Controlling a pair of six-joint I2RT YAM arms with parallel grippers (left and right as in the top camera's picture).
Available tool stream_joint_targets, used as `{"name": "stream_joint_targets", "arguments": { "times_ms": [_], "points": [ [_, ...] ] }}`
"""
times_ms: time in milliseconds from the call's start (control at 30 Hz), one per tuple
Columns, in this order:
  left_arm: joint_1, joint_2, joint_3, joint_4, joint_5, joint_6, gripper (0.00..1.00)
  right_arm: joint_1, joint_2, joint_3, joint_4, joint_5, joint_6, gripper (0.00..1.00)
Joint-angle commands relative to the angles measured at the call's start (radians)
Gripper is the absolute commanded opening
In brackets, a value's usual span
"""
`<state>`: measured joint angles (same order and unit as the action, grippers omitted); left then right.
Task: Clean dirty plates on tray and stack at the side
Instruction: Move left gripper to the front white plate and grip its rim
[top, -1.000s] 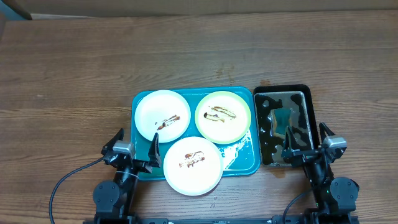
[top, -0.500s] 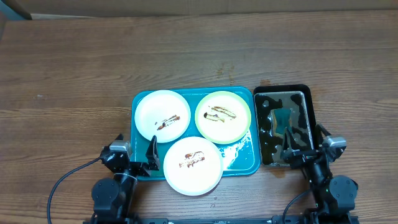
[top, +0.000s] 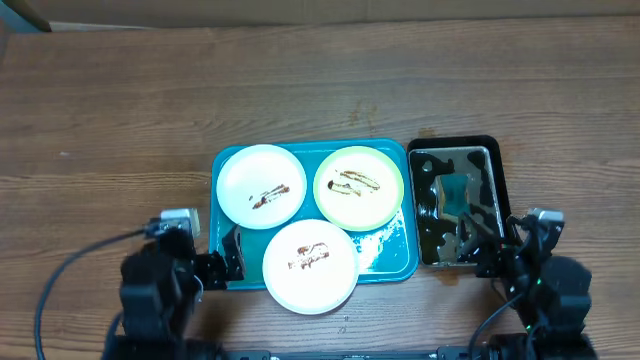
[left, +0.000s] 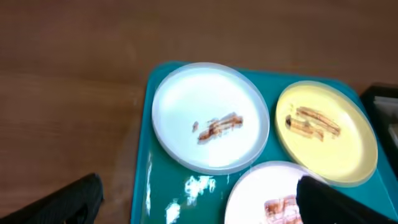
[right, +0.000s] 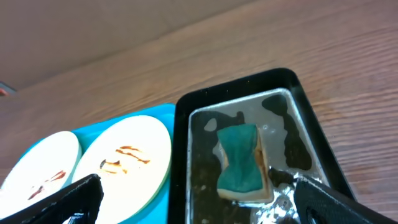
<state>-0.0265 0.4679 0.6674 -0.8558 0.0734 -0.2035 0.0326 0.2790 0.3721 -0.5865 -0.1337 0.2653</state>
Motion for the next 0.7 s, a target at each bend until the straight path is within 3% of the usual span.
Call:
{"name": "stream_joint_targets", "arguments": {
  "times_ms": [0, 133, 233, 467, 667],
  "points": [
    [-0.007, 0.132, 0.165, -0.092, 0.004, -0.006, 1.0, -0.006, 0.111, 0.122, -0.057, -0.018, 0.028, 1.0],
    [-0.007, 0.282, 0.351, -0.236, 0.019, -0.005, 1.0, -0.006, 0.269, 0.266, -0.187, -0.018, 0.022, 1.0],
    [-0.006, 0.339, 0.406, -0.254, 0.027, -0.004, 1.0, -0.006, 0.342, 0.327, -0.214, -0.019, 0.02, 1.0],
    [-0.007, 0.4, 0.415, -0.259, 0.182, -0.007, 1.0, -0.006, 0.406, 0.393, -0.232, -0.118, 0.02, 1.0],
    [-0.009, 0.465, 0.41, -0.338, 0.171, -0.095, 1.0, -0.006, 0.409, 0.393, -0.208, -0.074, 0.02, 1.0]
  ]
}}
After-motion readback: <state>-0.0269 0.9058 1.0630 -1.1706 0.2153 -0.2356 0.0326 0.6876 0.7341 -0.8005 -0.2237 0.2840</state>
